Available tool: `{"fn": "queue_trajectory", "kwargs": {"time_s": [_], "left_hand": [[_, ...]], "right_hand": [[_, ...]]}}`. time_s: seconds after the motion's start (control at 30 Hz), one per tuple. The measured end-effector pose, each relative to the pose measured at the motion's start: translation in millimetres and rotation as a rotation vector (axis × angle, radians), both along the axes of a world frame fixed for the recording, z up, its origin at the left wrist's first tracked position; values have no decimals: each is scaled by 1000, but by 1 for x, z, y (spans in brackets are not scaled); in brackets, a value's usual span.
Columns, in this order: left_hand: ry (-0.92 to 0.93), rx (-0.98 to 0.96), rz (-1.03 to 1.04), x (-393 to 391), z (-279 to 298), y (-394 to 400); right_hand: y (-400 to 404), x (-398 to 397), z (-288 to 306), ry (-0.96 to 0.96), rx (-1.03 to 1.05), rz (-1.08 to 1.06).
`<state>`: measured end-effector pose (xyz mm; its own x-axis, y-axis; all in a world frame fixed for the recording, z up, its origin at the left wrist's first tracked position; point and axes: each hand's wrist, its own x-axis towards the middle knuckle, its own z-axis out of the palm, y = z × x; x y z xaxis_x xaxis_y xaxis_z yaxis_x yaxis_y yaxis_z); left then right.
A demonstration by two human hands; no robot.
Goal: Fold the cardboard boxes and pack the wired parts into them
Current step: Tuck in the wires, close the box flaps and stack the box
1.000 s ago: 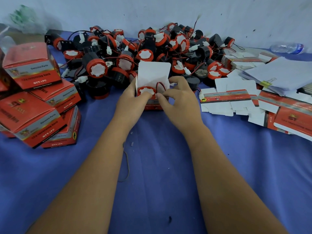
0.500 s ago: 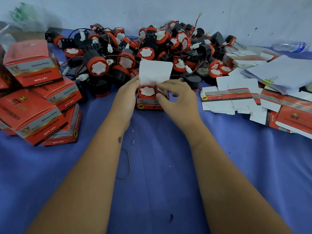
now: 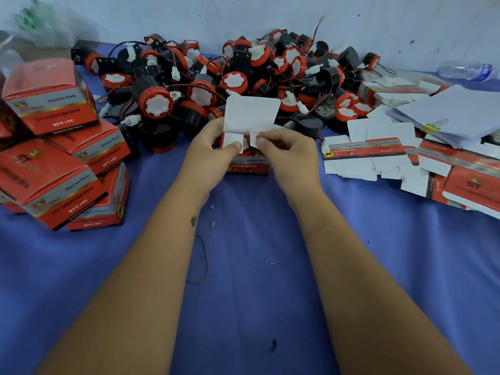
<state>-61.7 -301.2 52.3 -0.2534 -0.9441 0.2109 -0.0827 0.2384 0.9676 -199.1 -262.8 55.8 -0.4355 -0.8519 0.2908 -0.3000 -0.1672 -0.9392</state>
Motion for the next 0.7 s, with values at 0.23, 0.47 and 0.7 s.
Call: {"fn": "queue_trajectory", "kwargs": {"time_s": [0.23,0.47,0.7], "left_hand": [[74,-12,11,5,0,-3],[128,217,36,16,7,-12],[-358,-168,-88,31,1,-5]], "right_hand": [[0,3,-3,22,-40,63],[6,-10,5,-103,61,234],[13,-18,6,59,118,339]]}}
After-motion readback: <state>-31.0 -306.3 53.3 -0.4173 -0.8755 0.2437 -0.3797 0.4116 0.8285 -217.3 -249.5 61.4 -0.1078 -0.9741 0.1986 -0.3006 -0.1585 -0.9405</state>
